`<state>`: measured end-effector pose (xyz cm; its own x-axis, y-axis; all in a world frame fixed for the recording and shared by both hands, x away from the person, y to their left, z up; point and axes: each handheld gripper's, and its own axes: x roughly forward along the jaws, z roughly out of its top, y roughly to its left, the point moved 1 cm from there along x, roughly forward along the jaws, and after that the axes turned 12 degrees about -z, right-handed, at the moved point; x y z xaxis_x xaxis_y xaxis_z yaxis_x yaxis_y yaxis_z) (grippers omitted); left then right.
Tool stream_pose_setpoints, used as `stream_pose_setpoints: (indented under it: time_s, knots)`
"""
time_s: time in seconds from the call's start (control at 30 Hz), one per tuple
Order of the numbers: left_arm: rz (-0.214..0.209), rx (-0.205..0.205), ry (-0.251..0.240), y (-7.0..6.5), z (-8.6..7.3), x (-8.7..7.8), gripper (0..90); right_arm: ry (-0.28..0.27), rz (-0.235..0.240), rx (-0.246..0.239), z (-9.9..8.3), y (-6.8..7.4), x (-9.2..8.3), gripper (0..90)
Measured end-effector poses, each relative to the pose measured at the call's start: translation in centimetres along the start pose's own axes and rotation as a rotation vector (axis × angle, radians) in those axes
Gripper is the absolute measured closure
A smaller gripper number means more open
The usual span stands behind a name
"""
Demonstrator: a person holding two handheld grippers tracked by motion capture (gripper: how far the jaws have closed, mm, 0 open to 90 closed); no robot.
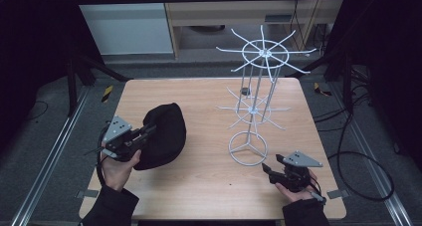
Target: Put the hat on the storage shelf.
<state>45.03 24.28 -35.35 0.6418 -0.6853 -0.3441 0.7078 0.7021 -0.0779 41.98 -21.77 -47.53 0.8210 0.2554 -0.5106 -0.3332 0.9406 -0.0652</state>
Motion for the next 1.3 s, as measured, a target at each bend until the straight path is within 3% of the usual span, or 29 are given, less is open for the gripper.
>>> stream_pose_setpoints:
  time_s: [0.43, 0.73, 1.1, 1.3]
  knots:
    - [-0.07, 0.095, -0.145, -3.8, 2.9, -3.1, 80.3, 0.002, -0.005, 0.003, 0.0, -0.1, 0.1, 37.0]
    - [-0.135, 0.158, -0.229, -5.8, 5.1, -3.9, 80.3, 0.003, -0.013, 0.005, 0.0, -0.2, 0.1, 36.7]
    - [-0.211, 0.148, -0.346, -6.8, 8.5, -4.7, 80.4, -0.002, -0.014, 0.008, 0.0, -0.4, 0.1, 36.7]
    - [-0.246, 0.158, -0.374, -7.4, 10.4, -4.9, 80.4, -0.001, -0.017, 0.0, 0.0, -0.4, 0.1, 36.7]
